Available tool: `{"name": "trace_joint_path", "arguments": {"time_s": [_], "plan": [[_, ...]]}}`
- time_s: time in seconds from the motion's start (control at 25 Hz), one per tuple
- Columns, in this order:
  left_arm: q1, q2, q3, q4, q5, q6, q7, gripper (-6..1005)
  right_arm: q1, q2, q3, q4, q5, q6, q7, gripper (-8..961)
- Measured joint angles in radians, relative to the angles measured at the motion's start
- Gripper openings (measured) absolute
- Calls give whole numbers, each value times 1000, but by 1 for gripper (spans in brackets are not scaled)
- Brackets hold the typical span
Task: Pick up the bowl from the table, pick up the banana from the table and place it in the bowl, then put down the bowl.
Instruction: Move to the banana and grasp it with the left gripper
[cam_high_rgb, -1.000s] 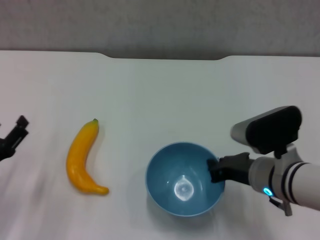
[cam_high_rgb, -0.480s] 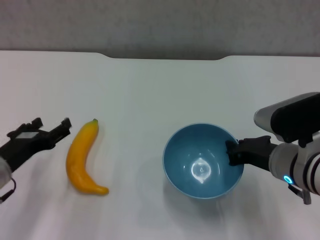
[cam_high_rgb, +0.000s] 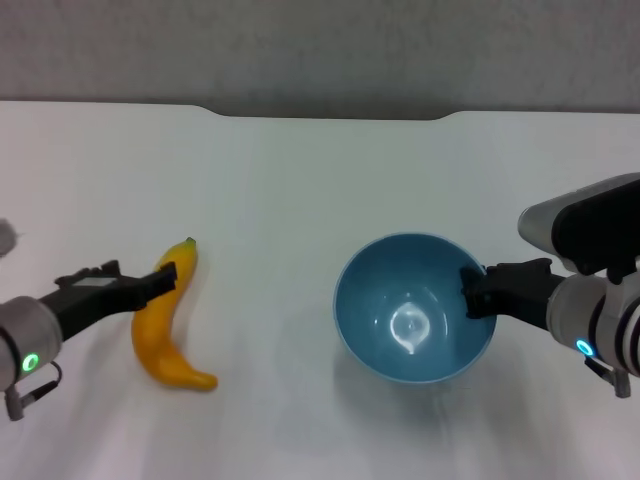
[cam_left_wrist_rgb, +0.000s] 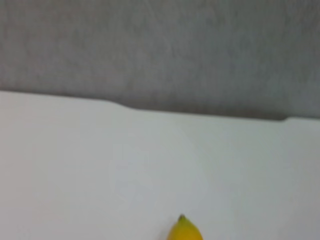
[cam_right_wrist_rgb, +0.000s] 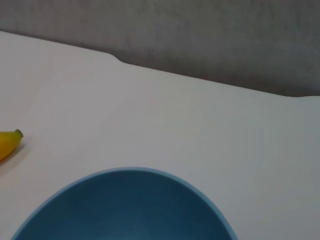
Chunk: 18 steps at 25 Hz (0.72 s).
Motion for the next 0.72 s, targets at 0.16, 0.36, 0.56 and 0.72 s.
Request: {"name": "trace_joint_path", "arguments": {"time_s": [0.16,0.36,0.56,0.72], "plan": [[-25,-7,10,9,146,20,-140,869,-1,0,2,-2,-1,-3,0,38],[-48,-8,2,31,295,24,-310,869,-2,0,2,-2,-2,-6,0,39],[-105,-11,8,112,373,33,-378,870,-2,0,1,1,-2,-10,0,40],[-115,-13,29,121,401,46,-389,871,-2,0,2,5,-2,-12,0,42]]}}
